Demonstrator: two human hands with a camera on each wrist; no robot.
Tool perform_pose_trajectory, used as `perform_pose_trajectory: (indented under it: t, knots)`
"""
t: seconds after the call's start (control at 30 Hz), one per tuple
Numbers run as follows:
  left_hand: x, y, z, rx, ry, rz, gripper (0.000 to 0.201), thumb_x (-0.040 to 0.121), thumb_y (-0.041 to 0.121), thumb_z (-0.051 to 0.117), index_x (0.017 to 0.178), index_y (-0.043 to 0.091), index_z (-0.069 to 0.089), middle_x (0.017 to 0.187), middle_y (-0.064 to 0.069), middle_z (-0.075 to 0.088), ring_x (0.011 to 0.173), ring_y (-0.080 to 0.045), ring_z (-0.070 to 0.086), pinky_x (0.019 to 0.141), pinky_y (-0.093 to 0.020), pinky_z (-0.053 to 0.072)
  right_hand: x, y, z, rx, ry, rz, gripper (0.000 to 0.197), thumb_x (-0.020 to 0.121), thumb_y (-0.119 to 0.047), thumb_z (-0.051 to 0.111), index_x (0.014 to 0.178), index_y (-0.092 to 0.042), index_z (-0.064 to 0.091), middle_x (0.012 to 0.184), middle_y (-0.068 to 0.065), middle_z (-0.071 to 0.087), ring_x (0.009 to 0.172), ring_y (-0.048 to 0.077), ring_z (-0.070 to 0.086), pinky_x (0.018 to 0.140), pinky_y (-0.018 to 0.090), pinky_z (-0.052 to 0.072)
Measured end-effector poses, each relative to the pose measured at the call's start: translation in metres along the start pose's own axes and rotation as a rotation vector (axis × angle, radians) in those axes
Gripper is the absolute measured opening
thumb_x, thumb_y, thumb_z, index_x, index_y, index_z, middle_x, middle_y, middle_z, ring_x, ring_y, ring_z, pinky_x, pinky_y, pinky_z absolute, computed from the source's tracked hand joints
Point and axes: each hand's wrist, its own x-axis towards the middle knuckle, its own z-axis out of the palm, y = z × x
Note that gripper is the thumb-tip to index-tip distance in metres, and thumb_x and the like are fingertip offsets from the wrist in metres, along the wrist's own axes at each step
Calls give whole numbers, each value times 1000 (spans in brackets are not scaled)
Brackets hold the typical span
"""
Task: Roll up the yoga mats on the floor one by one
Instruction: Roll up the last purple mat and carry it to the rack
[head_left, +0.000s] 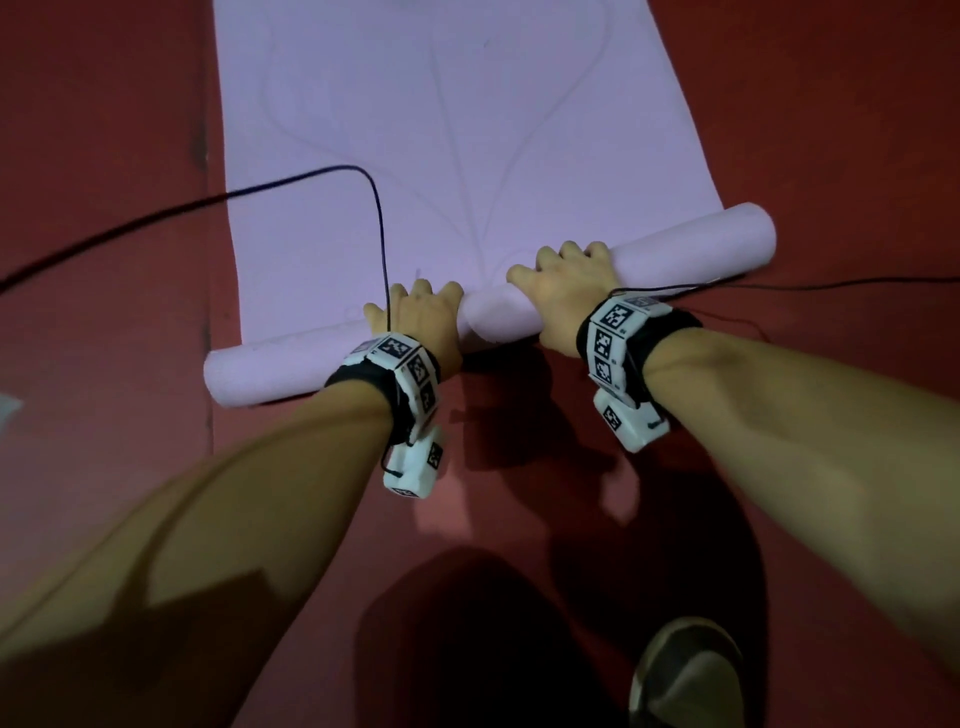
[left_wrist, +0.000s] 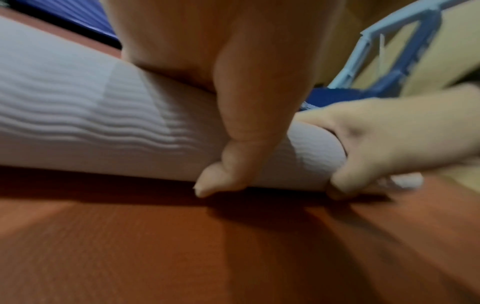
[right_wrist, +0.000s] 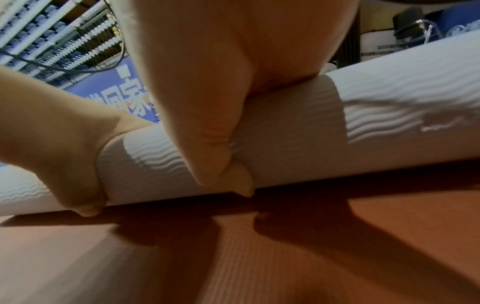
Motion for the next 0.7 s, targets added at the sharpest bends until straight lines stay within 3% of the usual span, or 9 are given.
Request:
perform_pose_trajectory:
  t: [0.2, 0.5, 0.7]
  knots:
    - [-39, 6, 10, -13, -86, 43, 61, 76, 22, 75, 128, 29, 46, 123, -5, 50, 121, -33, 44, 95, -54, 37, -41, -8, 10, -9, -40, -9, 60, 70, -27, 74, 124, -31, 48, 114, 4, 55, 106, 29, 51, 89, 44, 35]
    - [-91, 18, 31, -61, -247, 105, 80, 72, 33, 78, 141, 37, 39, 128, -4, 51, 124, -32, 45, 98, -54, 37, -94, -17, 22, 43, -275, -8, 62, 75, -31, 72, 129, -36, 43, 123, 2, 51, 116, 26, 48, 94, 43, 35]
    - [-96, 21, 37, -63, -217, 93, 80, 71, 28, 78, 139, 36, 37, 124, -4, 43, 121, -32, 42, 96, -54, 39, -107, -22, 25, 36, -223, 9, 76, 68, -24, 74, 134, -36, 38, 128, 0, 45, 119, 26, 43, 100, 44, 31]
